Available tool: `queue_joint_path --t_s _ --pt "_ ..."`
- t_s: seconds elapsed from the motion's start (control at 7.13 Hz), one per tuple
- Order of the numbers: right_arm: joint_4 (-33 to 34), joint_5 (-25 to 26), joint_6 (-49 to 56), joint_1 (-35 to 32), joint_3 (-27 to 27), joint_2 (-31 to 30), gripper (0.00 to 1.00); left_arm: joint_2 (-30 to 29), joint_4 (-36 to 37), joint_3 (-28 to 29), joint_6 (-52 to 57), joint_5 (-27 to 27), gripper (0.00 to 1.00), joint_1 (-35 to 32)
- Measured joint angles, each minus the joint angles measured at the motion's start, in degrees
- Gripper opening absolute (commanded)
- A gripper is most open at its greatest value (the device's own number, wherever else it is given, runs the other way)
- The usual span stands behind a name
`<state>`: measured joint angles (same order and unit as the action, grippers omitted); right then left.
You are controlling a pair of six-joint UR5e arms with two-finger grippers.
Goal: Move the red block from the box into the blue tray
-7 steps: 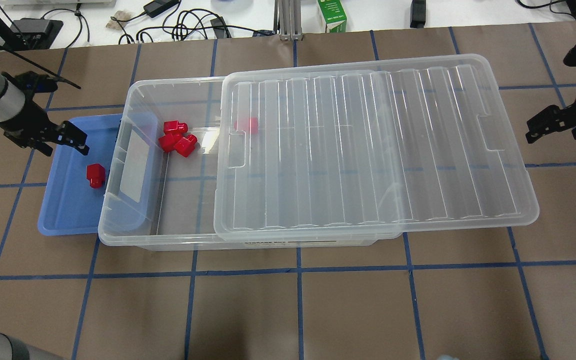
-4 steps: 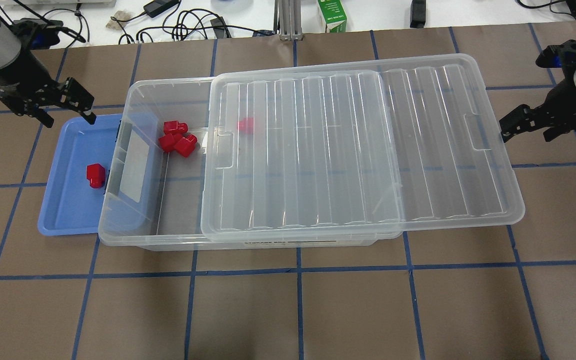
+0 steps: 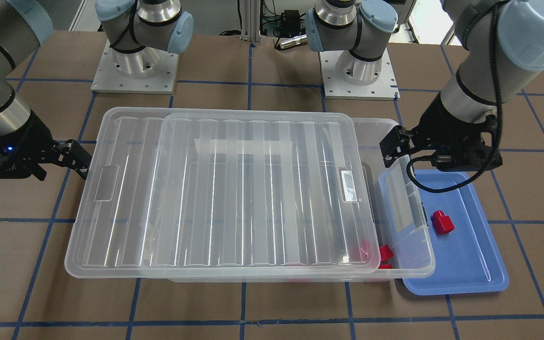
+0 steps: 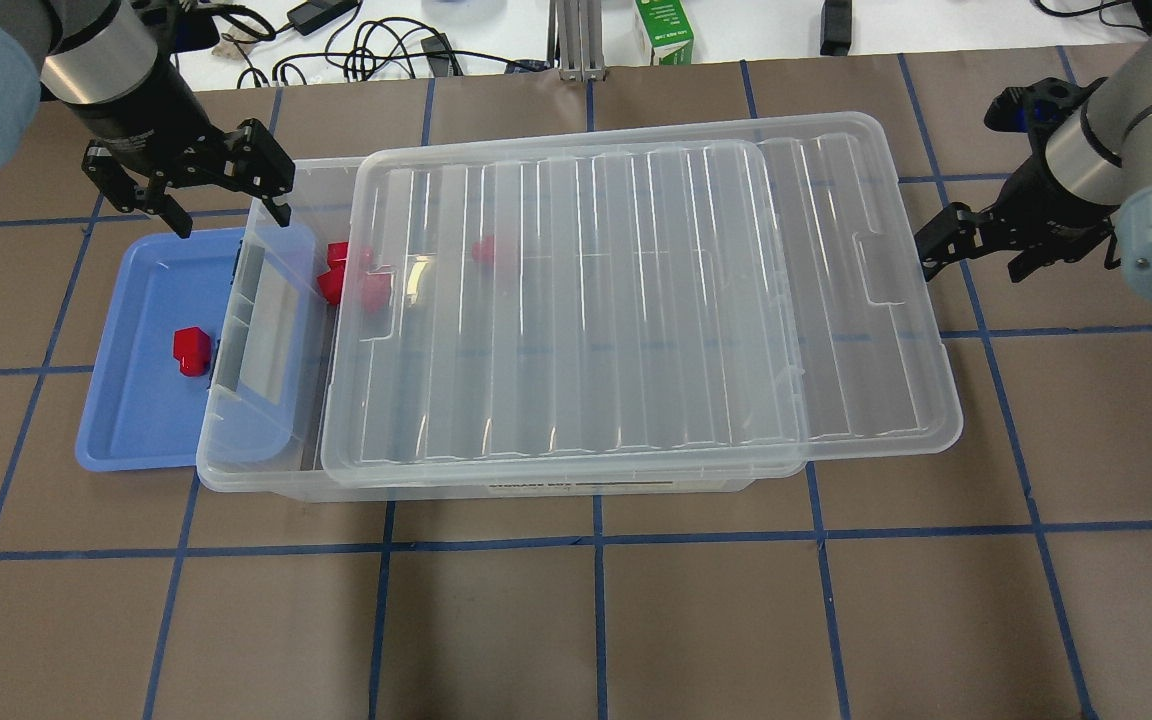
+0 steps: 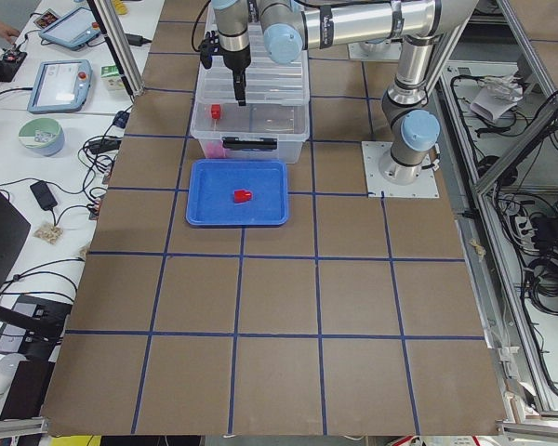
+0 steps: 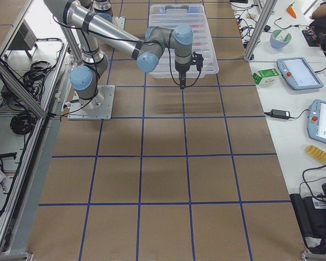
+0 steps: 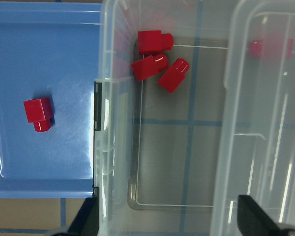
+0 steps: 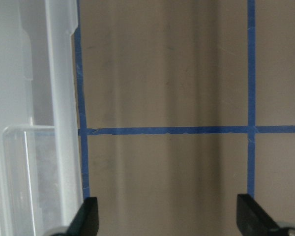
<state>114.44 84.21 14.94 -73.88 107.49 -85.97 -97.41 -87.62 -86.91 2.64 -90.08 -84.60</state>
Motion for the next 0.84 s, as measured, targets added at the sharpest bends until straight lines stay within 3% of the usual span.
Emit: queue_joint_path --t_s 0.42,0.84 --pt "0.3 0.2 -3.8 -6.3 -0.1 0.1 1.0 1.9 0.2 -0.1 -4.5 -2.8 1.0 -7.8" --pt "0.2 0.1 -4.1 -8.3 -0.2 0.1 1.0 4.1 -0.5 0.3 -4.8 0.3 1.0 -4.8"
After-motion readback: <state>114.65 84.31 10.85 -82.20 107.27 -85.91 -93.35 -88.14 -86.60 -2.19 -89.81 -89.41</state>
